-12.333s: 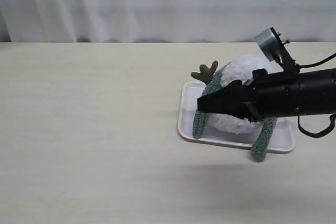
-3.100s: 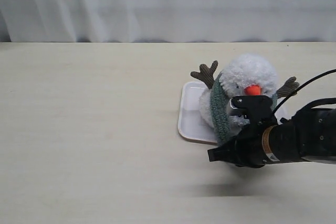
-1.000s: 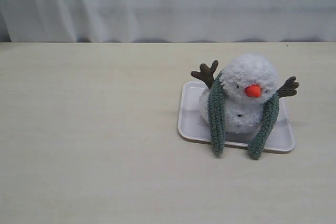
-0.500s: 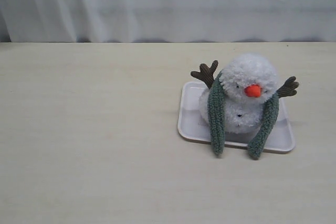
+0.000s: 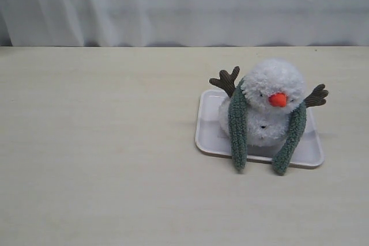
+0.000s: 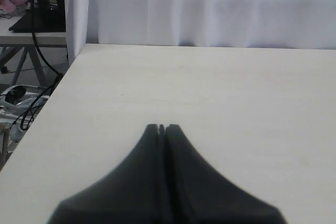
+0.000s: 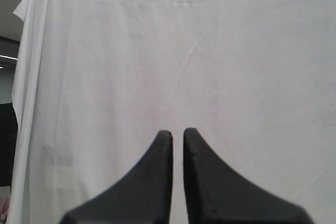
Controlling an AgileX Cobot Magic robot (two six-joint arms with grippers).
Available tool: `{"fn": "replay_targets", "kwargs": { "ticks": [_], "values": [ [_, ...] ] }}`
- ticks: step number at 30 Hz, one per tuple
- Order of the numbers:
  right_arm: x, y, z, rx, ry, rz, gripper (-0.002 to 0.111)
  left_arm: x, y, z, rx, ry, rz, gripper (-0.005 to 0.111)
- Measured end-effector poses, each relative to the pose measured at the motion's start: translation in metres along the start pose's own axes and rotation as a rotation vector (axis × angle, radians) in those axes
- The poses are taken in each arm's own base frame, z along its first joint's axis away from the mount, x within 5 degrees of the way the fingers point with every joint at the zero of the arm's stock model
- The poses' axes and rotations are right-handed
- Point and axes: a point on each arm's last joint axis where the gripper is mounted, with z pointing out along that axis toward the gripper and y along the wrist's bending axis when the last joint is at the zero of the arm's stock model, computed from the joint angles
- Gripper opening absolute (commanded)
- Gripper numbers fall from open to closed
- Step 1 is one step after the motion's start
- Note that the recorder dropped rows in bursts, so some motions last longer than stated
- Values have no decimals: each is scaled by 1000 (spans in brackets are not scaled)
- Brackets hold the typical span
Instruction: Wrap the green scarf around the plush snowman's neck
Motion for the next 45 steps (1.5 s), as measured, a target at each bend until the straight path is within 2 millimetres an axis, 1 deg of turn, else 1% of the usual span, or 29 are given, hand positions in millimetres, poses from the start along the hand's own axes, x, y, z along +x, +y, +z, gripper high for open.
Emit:
{"fn": "replay_targets", "kwargs": {
  "ticks": [14, 16, 19, 22, 25, 27, 30, 34, 37, 39, 41, 42, 43, 44, 45],
  "values": [
    [0, 0, 0, 0, 0, 0, 7, 0, 0, 0, 0, 0, 0, 0],
    [1, 0, 0, 3, 10, 55, 7, 0, 0, 0, 0, 0, 0, 0],
    [7, -3, 0, 43, 72, 239, 7, 0, 0, 0, 0, 0, 0, 0],
    [13, -5, -1, 68, 139, 193, 7, 0, 0, 0, 0, 0, 0, 0],
    [16, -3, -2, 39, 174, 97, 7, 0, 0, 0, 0, 0, 0, 0],
    [17, 0, -2, 9, 192, -14, 7, 0, 0, 0, 0, 0, 0, 0],
    [18, 3, -3, 16, 202, -95, 7, 0, 0, 0, 0, 0, 0, 0],
    [19, 7, -3, 121, 211, -205, 7, 0, 0, 0, 0, 0, 0, 0],
    [18, 6, -2, 206, 189, -216, 7, 0, 0, 0, 0, 0, 0, 0],
    [27, 3, -1, 267, 174, -221, 7, 0, 0, 0, 0, 0, 0, 0],
    [43, -1, -1, 290, 185, -221, 7, 0, 0, 0, 0, 0, 0, 0],
    [56, -4, -1, 295, 203, -212, 7, 0, 0, 0, 0, 0, 0, 0],
    [63, -5, -2, 297, 216, -206, 7, 0, 0, 0, 0, 0, 0, 0],
    [79, -8, -3, 303, 249, -190, 7, 0, 0, 0, 0, 0, 0, 0],
    [86, -9, -4, 305, 260, -181, 7, 0, 0, 0, 0, 0, 0, 0]
  ]
}}
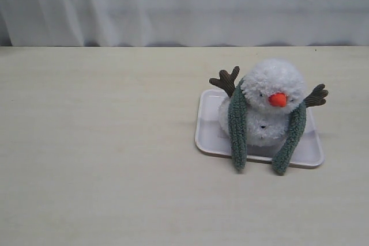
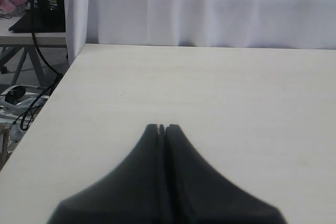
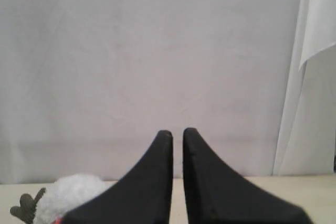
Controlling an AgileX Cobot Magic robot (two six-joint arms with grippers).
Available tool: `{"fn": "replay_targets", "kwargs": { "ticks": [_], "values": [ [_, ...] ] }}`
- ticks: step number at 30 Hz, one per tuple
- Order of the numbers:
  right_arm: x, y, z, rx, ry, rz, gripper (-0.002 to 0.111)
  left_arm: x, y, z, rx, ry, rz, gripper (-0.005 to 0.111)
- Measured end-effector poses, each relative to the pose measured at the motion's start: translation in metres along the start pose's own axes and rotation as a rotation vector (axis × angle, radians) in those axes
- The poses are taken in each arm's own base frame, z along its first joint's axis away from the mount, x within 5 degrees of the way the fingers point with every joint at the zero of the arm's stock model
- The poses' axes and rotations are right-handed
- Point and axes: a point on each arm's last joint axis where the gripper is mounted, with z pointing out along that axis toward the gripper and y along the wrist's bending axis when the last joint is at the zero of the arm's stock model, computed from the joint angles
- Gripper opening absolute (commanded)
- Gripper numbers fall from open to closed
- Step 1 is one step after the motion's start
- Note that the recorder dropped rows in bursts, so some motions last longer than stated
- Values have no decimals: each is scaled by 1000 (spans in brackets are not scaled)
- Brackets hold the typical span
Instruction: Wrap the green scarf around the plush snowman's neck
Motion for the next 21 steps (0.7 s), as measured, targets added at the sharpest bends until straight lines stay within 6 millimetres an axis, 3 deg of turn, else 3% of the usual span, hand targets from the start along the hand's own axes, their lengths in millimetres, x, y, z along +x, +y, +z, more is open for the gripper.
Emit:
{"fn": "replay_targets", "kwargs": {
  "ticks": [7, 21],
  "values": [
    [54, 1, 3, -4, 131, 43, 7, 0, 0, 0, 0, 0, 0, 0],
    [72, 3, -1, -21, 311, 49, 7, 0, 0, 0, 0, 0, 0, 0]
  ]
}}
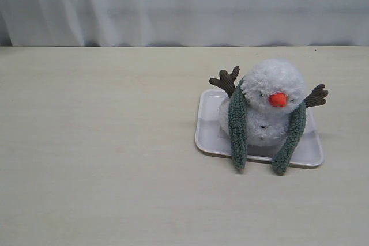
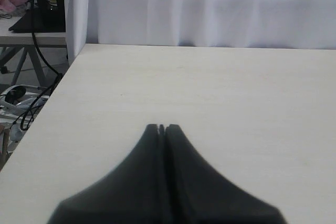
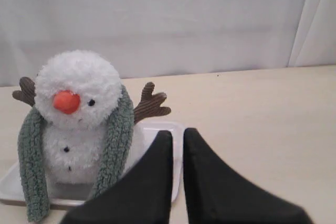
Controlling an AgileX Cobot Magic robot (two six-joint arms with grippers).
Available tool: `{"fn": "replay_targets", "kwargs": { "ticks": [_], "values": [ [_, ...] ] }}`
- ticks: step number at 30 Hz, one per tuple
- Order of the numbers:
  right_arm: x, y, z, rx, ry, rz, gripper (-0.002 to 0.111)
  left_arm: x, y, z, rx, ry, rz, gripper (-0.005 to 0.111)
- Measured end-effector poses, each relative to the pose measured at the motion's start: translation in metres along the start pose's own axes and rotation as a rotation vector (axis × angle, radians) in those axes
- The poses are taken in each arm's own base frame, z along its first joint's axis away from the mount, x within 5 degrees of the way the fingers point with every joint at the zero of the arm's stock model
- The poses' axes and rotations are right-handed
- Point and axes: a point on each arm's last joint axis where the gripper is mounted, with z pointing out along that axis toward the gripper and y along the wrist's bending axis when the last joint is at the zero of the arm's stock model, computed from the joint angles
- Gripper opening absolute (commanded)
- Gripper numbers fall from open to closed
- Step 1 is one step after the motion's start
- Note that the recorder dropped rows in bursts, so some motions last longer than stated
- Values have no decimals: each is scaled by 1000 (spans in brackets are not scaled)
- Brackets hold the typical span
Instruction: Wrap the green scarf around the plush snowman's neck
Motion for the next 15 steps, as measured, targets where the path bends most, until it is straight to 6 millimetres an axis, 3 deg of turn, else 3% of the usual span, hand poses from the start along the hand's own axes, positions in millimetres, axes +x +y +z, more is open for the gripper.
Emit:
{"fn": "replay_targets", "kwargs": {
  "ticks": [7, 15],
  "values": [
    [10, -1, -1, 6, 112, -19, 7, 0, 0, 0, 0, 0, 0, 0],
    [11, -1, -1, 7, 124, -32, 7, 0, 0, 0, 0, 0, 0, 0]
  ]
}}
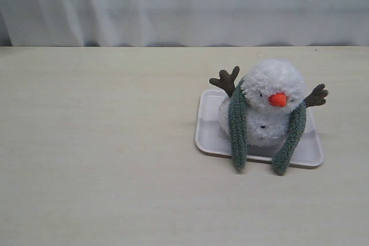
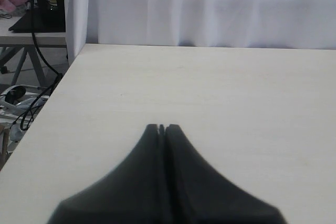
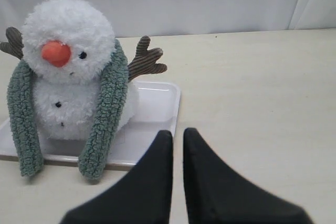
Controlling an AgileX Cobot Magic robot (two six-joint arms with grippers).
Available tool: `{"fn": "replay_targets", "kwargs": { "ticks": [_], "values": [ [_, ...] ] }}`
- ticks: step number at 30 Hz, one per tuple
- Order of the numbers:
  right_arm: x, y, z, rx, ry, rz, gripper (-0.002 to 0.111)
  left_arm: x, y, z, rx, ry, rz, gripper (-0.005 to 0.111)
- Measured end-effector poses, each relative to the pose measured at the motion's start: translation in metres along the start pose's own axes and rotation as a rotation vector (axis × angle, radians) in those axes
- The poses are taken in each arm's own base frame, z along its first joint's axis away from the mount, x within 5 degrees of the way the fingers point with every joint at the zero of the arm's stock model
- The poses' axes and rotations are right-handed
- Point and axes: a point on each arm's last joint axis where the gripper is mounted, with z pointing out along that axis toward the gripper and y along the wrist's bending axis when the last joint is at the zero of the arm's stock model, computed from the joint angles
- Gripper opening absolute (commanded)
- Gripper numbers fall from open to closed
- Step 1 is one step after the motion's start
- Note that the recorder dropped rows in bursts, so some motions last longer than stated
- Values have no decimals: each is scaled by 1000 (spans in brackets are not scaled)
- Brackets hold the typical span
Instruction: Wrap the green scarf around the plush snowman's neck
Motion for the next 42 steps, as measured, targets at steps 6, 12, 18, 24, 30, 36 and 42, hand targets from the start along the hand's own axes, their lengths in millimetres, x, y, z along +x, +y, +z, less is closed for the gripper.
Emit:
{"fn": "replay_targets", "kwargs": {
  "ticks": [6, 12, 18, 24, 30, 36, 42],
  "values": [
    [0, 0, 0, 0, 2, 0, 7, 0, 0, 0, 0, 0, 0, 0],
    [0, 0, 0, 0, 2, 0, 7, 0, 0, 0, 0, 0, 0, 0],
    [0, 0, 0, 0, 3, 0, 7, 0, 0, 0, 3, 0, 1, 0],
    [1, 0, 0, 0, 7, 0, 7, 0, -4, 0, 64, 0, 15, 0],
    [1, 0, 0, 0, 7, 0, 7, 0, -4, 0, 68, 0, 16, 0],
    [1, 0, 0, 0, 7, 0, 7, 0, -4, 0, 68, 0, 16, 0],
    [1, 0, 0, 0, 7, 0, 7, 0, -4, 0, 68, 0, 16, 0]
  ]
}}
